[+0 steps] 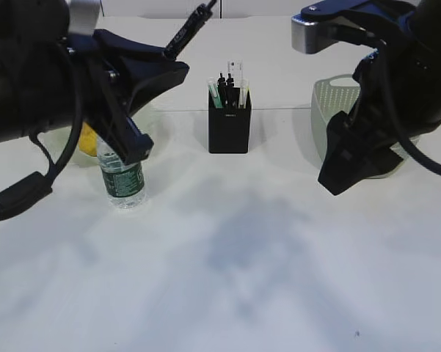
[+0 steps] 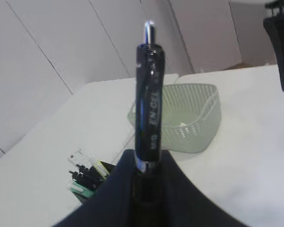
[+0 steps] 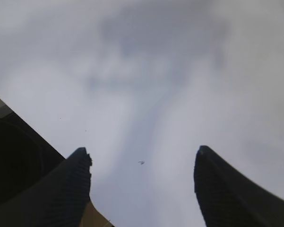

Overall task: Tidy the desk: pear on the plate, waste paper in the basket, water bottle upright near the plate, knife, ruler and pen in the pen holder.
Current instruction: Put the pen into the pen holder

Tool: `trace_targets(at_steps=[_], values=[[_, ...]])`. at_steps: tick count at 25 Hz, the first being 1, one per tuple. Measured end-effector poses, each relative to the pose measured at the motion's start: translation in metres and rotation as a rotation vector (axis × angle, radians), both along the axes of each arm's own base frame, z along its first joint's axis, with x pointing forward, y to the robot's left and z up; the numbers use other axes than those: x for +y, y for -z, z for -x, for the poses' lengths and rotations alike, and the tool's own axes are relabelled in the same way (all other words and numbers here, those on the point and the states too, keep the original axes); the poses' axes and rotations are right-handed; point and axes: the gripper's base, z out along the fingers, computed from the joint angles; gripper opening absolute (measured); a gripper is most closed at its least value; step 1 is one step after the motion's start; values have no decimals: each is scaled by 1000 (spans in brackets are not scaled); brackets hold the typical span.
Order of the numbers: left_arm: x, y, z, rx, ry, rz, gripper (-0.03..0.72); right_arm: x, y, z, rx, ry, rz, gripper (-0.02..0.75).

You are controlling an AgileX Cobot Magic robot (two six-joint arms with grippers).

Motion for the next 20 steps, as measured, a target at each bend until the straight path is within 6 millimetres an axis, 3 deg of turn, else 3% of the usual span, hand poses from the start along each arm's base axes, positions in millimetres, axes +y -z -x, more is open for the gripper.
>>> trace_targets(at_steps=[10, 20], values=[[0, -6, -1, 234, -45, 307, 59, -9, -15, 14, -49, 45, -9, 507], [-3, 1, -7, 375, -73, 443, 59, -20, -13, 36, -78, 62, -23, 507]])
